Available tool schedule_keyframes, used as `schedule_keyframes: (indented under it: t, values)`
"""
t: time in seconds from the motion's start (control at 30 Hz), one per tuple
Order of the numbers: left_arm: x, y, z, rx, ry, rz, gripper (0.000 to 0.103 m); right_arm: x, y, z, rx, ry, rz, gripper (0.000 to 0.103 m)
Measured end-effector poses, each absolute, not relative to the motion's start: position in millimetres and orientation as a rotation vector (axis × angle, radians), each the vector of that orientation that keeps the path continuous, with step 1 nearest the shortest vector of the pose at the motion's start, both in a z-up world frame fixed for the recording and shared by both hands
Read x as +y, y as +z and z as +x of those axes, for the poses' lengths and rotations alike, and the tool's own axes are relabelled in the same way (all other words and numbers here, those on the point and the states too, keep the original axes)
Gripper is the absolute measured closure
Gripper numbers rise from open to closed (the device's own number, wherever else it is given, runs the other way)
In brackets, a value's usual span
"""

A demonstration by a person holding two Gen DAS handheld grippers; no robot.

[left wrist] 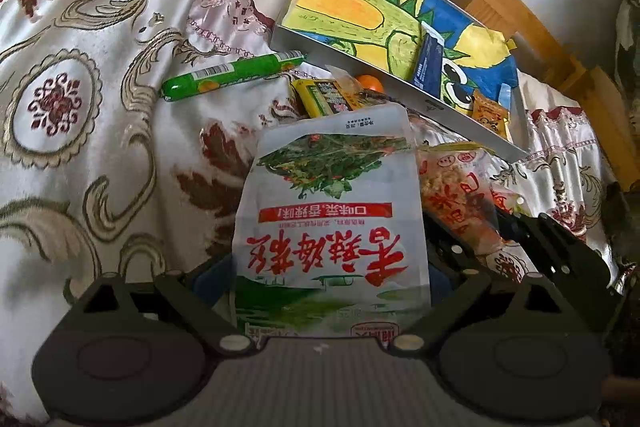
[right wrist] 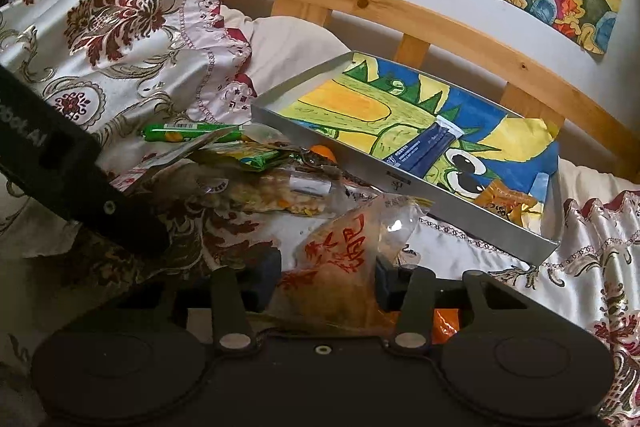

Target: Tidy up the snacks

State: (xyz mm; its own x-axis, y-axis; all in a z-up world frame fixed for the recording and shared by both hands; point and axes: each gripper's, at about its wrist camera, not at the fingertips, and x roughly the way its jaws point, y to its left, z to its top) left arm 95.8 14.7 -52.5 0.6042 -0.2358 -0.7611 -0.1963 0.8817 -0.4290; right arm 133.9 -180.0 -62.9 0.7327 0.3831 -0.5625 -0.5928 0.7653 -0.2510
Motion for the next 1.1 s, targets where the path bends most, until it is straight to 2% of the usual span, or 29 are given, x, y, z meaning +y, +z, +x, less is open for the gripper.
schedule_keyframes:
  t: [0.4, 0.77, 1.1]
  values:
    - [12, -49, 81, 0.907, -0.049, -0.510, 0.007, -176, -62, 123, 0.462, 0.552, -0.508, 0.058]
    - [10, -44, 73, 0.878, -0.080, -0.542, 0.007, -179, -54, 117, 0.429, 0.540, -0.530, 0.076]
    - [10, -39, 70, 0.836, -0.125, -0.562, 0.007, -179, -47, 111, 0.375, 0.533, -0.543, 0.078]
